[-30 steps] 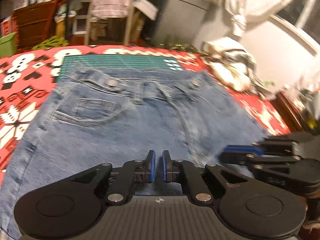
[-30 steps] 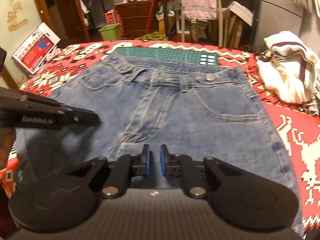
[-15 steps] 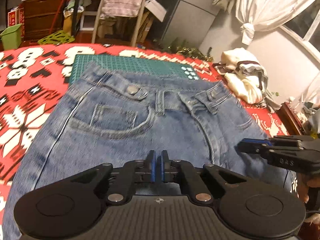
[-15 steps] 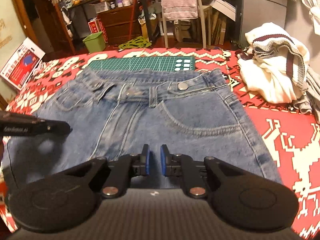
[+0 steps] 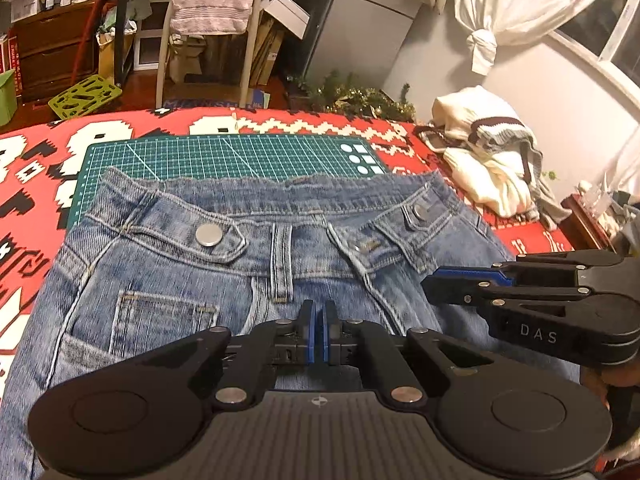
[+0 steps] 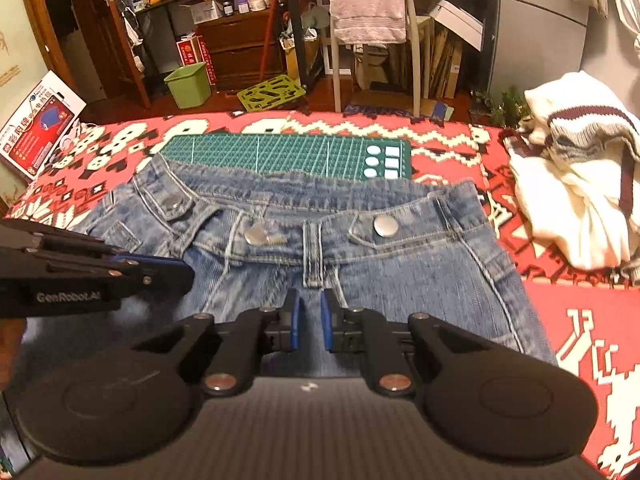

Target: Fold clothes

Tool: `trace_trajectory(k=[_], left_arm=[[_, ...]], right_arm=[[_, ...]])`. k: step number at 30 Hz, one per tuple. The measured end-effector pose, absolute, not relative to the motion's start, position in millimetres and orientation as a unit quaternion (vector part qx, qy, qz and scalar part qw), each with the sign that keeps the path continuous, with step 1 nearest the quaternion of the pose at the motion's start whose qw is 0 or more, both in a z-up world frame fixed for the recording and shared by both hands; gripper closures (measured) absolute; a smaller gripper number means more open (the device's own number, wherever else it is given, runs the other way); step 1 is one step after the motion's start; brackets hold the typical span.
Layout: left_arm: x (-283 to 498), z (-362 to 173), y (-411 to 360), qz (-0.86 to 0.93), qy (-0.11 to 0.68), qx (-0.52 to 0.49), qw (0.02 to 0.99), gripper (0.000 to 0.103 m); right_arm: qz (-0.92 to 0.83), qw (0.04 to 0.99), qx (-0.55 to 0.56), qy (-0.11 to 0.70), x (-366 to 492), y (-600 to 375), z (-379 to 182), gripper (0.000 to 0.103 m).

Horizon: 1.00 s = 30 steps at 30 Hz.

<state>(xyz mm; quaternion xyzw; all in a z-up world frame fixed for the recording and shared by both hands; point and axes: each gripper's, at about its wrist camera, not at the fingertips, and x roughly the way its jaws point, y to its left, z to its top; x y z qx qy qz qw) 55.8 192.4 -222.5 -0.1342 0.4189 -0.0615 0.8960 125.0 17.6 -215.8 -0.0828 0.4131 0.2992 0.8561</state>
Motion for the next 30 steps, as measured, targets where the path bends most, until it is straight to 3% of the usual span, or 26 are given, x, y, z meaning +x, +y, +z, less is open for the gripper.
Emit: trace_trajectory(k=[30], left_arm=[[124, -223, 205, -0.044, 0.413, -0.135, 0.900, 0.099]], right_arm=[[0.317, 0.854, -0.058, 0.409, 190, 67, -215, 0.090]])
